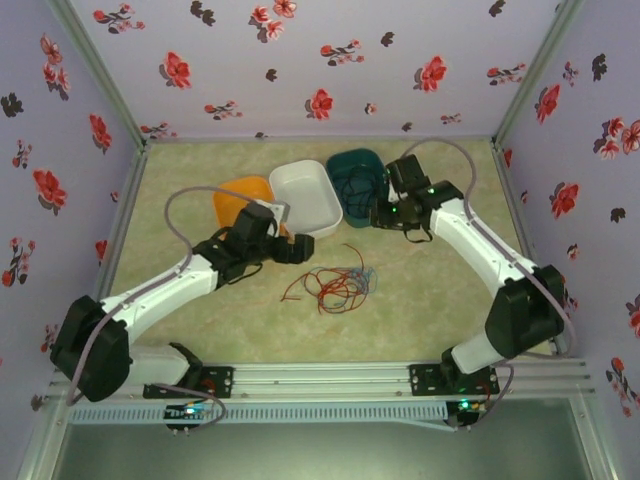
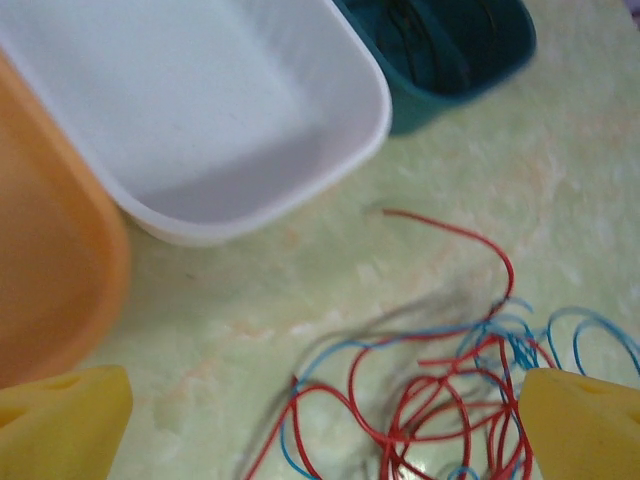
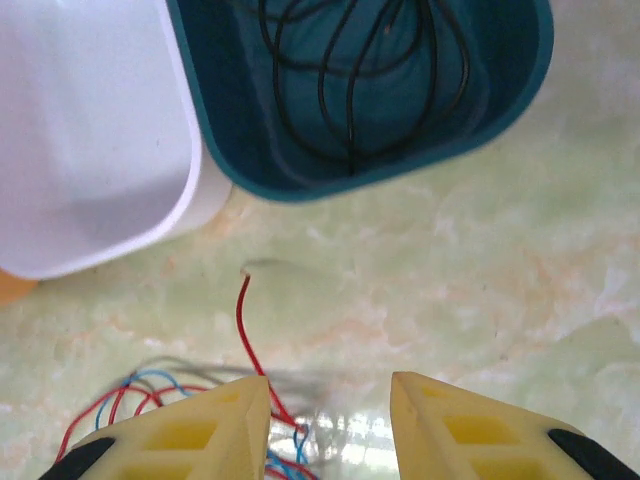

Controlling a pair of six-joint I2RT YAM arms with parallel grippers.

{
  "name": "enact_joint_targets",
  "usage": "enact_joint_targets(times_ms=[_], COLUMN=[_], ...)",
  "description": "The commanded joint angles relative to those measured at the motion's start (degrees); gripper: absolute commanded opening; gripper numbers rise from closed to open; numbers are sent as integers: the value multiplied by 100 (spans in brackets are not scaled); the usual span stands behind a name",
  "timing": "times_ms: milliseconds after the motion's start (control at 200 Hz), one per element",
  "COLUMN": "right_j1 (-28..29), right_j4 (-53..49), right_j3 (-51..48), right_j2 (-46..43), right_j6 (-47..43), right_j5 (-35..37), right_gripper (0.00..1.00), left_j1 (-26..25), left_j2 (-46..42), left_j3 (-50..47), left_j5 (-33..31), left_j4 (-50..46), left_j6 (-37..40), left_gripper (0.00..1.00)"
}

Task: Untangle the cables

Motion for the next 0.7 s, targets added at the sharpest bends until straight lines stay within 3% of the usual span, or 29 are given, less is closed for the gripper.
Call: enact_joint_targets(times_ms=[0, 175, 315, 695], right_j1=[61, 103, 276, 604], right_j4=[-316, -889, -764, -352], right_j3=[-230, -287, -564, -1561], right_j2=[-333, -389, -468, -1020], right_j6=[217, 125, 336, 1000], right_j5=[-122, -205, -488, -962], right_gripper=[38, 37, 36, 35], left_j1=[-291, -781, -1032, -1168], left_j2=[211, 665, 1062, 1761], left_j3=[-68, -51, 93, 257], left_j5=[193, 314, 456, 829], left_j4=[-188, 60, 192, 656], left_j6=[476, 717, 775, 670], left_gripper=[99, 95, 90, 74])
